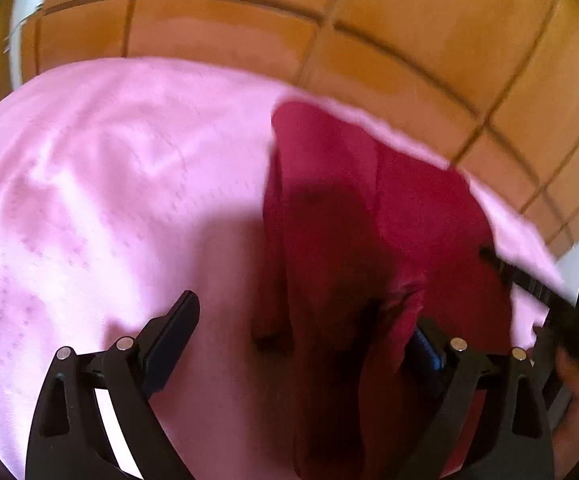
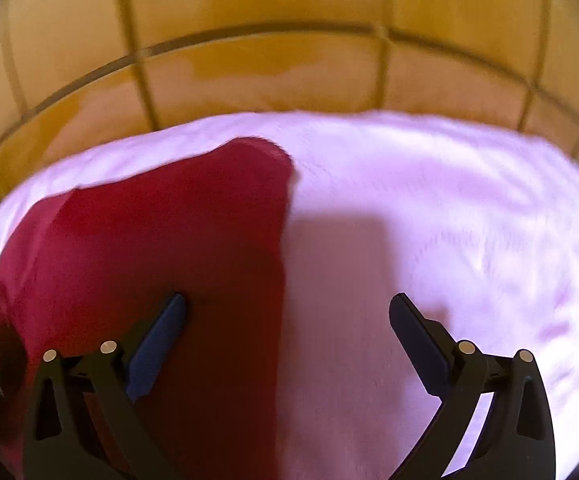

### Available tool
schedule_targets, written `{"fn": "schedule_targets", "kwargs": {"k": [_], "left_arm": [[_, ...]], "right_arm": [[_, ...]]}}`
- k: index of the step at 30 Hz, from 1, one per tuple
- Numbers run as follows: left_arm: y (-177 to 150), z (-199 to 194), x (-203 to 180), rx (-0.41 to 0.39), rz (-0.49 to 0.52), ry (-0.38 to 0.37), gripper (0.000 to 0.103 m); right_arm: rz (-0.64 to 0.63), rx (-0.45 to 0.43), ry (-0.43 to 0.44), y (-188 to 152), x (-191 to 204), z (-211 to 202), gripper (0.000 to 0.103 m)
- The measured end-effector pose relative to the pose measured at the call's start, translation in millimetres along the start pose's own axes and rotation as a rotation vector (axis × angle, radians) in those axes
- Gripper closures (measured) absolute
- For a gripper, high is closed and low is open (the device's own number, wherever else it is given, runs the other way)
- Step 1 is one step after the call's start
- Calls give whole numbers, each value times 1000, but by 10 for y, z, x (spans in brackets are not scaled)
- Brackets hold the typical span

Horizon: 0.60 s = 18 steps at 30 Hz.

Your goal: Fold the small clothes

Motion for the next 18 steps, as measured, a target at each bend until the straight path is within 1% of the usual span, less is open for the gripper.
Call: {"fn": "schedule_targets", "kwargs": {"k": [1, 2, 4, 6, 8, 9, 11, 13, 14, 15, 17, 18], "left_arm": [[-47, 57, 2, 2, 12, 9, 10], [-66, 68, 3, -14, 22, 15, 10], [-69, 62, 2, -25, 29, 20, 10], [-62, 14, 21, -22, 6, -6, 10], [-36, -73, 48, -26, -32, -32, 10], [-18, -137, 61, -38, -43, -33, 10], [32, -375, 13, -106, -31, -19, 10], [123, -581, -159, -171, 37, -17, 10], [141, -625, -239, -185, 66, -23, 10], [162, -669, -410, -194, 123, -41, 10], [147, -649, -678, -178, 213, -72, 10], [106, -595, -856, -165, 278, -85, 10]], "right_arm": [[27, 16, 31, -32, -27, 82, 3], [41, 23, 52, -46, -31, 132, 3], [57, 19, 73, -50, -38, 152, 3], [30, 2, 75, -37, -38, 101, 3], [19, 10, 98, -28, -73, 5, 3], [23, 18, 109, -6, -101, -49, 3], [38, -3, 111, 68, -165, -167, 3], [53, -56, 114, 211, -213, -285, 3], [52, -65, 112, 299, -208, -269, 3], [44, -63, 98, 368, -203, -242, 3], [15, -42, 74, 461, -143, -131, 3], [-6, -26, 69, 495, -90, -53, 3]]}}
Point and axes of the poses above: each gripper's, at about its wrist camera, not at the fingertips, and z roughly the way its jaws point, x to its left, y to its top, the point moved 8 cm from there along z, roughly the way its jaws point, and after that the axes turned 14 degrees about -y, right-handed, at the moved point
